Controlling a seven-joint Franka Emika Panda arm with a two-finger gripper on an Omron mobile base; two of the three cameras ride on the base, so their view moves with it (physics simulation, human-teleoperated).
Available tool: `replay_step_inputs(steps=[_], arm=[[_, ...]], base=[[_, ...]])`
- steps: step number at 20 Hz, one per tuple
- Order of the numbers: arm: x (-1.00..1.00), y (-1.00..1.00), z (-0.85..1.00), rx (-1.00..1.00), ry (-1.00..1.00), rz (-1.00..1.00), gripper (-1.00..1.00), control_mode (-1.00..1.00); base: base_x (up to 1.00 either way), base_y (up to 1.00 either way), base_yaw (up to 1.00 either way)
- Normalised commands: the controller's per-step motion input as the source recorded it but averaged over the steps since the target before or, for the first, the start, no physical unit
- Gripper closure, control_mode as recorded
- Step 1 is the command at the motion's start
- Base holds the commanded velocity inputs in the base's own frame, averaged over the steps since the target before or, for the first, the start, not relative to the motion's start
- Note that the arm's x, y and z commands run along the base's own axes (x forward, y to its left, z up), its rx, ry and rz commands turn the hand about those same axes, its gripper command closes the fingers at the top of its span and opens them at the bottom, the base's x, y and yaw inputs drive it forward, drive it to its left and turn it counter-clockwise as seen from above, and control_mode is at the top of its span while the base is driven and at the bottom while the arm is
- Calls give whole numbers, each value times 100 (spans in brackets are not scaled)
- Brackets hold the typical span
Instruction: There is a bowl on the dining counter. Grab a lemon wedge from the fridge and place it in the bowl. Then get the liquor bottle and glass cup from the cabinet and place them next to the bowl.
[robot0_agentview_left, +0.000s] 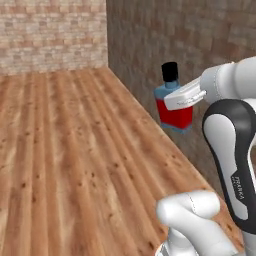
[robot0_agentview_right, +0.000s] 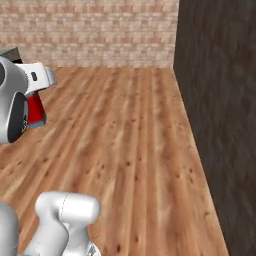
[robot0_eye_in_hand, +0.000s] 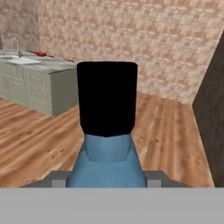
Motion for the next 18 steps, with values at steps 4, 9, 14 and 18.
replay_step_inputs(steps=[4, 9, 14, 18], arm=[[0, 0, 0, 0, 0, 0, 100, 100], [0, 0, 0, 0, 0, 0, 100, 100], [0, 0, 0, 0, 0, 0, 100, 100], [0, 0, 0, 0, 0, 0, 100, 100]], base=[[100, 0, 39], [100, 0, 23], [100, 0, 7], [100, 0, 0]])
